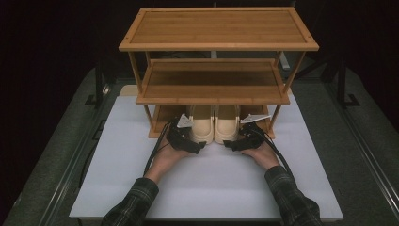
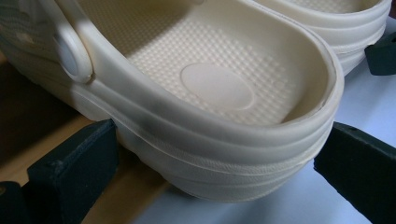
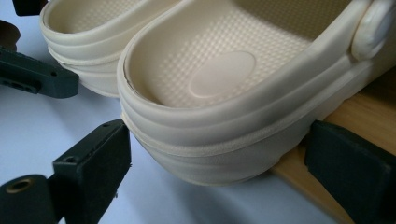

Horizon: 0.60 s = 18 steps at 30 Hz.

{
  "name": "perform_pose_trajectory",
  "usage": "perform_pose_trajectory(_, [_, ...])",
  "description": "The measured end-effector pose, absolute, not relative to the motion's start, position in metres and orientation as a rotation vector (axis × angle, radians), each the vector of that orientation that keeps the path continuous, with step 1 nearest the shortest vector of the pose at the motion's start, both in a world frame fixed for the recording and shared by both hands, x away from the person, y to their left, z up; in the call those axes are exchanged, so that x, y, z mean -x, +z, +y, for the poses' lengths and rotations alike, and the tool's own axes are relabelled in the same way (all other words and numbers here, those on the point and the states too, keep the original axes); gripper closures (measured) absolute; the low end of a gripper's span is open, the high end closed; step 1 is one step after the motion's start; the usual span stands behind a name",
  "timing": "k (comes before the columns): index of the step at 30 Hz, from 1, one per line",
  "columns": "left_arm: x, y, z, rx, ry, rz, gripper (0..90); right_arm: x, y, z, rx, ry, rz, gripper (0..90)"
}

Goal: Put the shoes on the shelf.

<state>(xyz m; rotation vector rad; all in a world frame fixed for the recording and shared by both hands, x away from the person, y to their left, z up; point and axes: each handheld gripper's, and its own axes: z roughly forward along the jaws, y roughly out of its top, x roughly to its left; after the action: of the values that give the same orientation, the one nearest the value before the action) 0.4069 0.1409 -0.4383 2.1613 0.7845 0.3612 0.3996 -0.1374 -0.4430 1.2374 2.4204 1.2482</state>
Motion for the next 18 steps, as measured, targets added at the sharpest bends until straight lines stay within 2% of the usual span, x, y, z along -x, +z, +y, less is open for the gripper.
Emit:
perform_pose_trajectory(11, [-0.430, -0.442, 0.136, -2.143, 0.390, 0.836, 0.0, -0.422, -0.440, -0.130, -1.312, 1.144, 2.420, 6.9])
perform_pose_trajectory(18, [-0.433, -0.441, 0.136, -2.160, 0.390, 0.834, 0.0, -0.423, -0.443, -0.131, -1.368, 1.181, 2.419, 8.2])
